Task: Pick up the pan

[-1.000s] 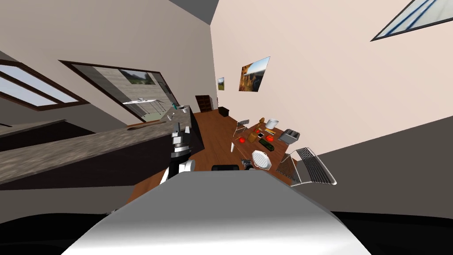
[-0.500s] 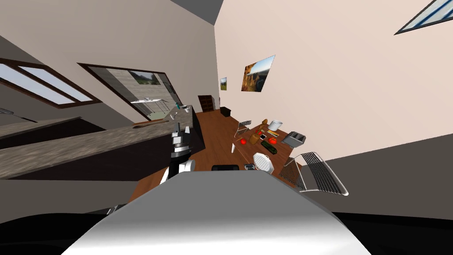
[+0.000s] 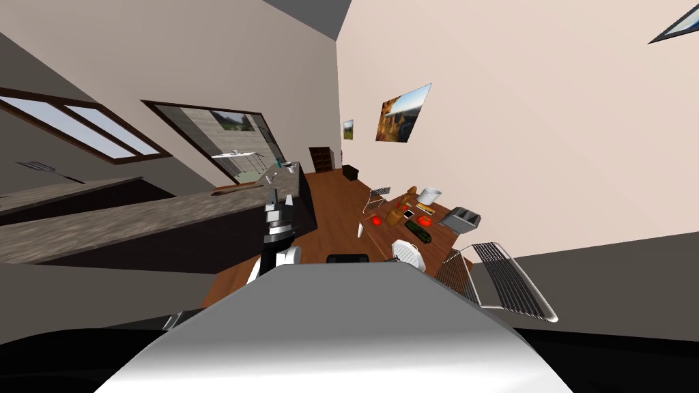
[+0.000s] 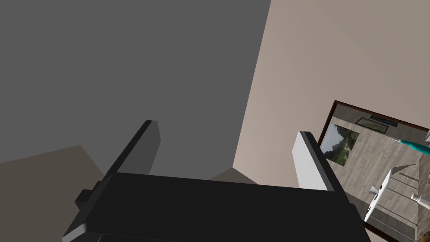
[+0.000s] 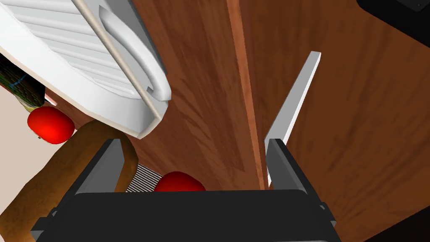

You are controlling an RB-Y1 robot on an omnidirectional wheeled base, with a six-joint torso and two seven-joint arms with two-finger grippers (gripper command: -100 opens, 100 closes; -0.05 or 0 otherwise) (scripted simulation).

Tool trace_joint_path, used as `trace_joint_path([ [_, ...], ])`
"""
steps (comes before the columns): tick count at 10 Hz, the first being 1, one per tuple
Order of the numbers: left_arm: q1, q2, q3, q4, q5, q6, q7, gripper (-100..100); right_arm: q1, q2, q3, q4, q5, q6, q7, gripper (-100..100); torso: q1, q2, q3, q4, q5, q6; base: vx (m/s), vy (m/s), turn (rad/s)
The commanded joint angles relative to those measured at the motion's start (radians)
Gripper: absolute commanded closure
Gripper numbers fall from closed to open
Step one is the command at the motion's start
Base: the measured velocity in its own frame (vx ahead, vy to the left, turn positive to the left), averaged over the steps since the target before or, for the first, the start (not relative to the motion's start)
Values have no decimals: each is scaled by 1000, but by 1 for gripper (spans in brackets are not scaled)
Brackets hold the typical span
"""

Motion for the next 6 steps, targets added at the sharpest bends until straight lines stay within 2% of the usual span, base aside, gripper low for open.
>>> trace_joint_path([
  [1, 0, 0, 0, 0, 0, 0, 0, 0, 8, -13, -1, -6, -17, 8, 39, -100, 0, 0, 0, 0, 0, 0, 47, -55, 39],
  [2, 0, 0, 0, 0, 0, 0, 0, 0, 2, -7, 1, 3, -7, 6, 16, -100, 0, 1, 0, 0, 0, 0, 16, -23, 6],
  [3, 0, 0, 0, 0, 0, 0, 0, 0, 3, -8, 1, 2, -8, 7, 21, 0, 2, 2, 1, 0, 0, 0, 0, 0, 0],
  [4, 0, 0, 0, 0, 0, 0, 0, 0, -5, 36, 10, 33, 6, 39, 13, -100, 3, 3, 2, 1, 0, 0, 11, -60, 21],
  [6, 0, 0, 0, 0, 0, 0, 0, 0, -13, 80, 19, 64, 19, 71, 6, -100, -2, 3, 1, 1, -1, 0, 18, -131, 42],
])
